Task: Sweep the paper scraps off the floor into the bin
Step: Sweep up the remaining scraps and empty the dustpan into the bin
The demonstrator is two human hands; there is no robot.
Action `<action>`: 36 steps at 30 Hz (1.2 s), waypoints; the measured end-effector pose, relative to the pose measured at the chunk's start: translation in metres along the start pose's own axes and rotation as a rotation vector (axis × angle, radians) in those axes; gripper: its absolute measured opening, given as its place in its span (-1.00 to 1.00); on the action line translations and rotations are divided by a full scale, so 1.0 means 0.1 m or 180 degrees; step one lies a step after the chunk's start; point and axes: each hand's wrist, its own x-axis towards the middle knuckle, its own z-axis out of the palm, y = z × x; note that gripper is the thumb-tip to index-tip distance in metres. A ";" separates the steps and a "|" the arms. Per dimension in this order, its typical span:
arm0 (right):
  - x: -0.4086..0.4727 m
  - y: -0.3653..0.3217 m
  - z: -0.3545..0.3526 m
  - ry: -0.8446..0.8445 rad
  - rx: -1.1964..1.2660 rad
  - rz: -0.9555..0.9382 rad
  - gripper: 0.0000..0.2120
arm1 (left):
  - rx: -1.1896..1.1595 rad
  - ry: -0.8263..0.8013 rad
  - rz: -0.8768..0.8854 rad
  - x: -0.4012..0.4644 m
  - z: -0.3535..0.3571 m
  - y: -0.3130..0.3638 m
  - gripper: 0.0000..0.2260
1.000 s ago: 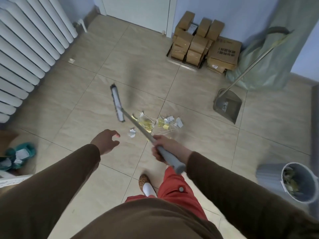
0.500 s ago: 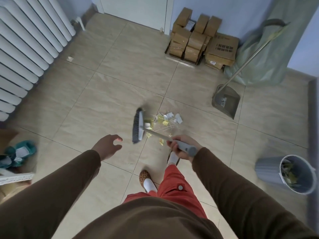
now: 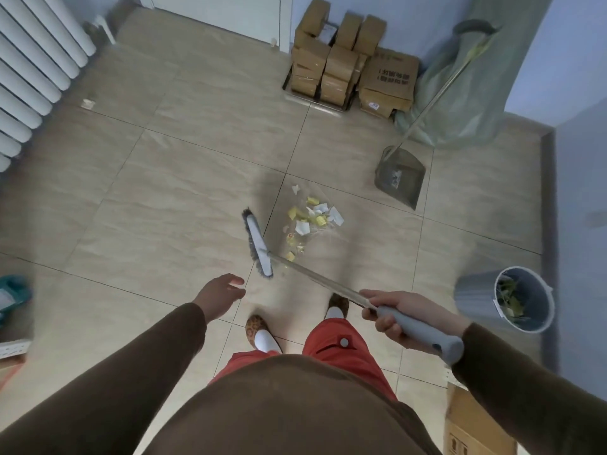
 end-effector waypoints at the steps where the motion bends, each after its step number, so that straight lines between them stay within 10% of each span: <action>1: 0.00 -0.04 -0.06 -0.0015 -0.0125 0.0083 -0.70 | -0.0008 -0.0024 0.0002 0.01 0.05 0.04 -0.73; 14: 0.04 -1.34 -1.15 0.0781 -0.1719 0.0015 -0.63 | -0.0056 0.0029 -0.0127 0.10 0.98 0.91 -0.75; 27: -0.44 -1.61 -2.26 0.0321 -0.2191 0.0465 -0.64 | 0.0224 -0.0094 0.0152 0.20 1.95 1.83 -0.74; 36: -0.27 -2.18 -2.16 0.0737 -0.3844 -0.0242 -0.56 | 0.0205 0.0024 0.0091 0.24 2.01 1.93 -0.75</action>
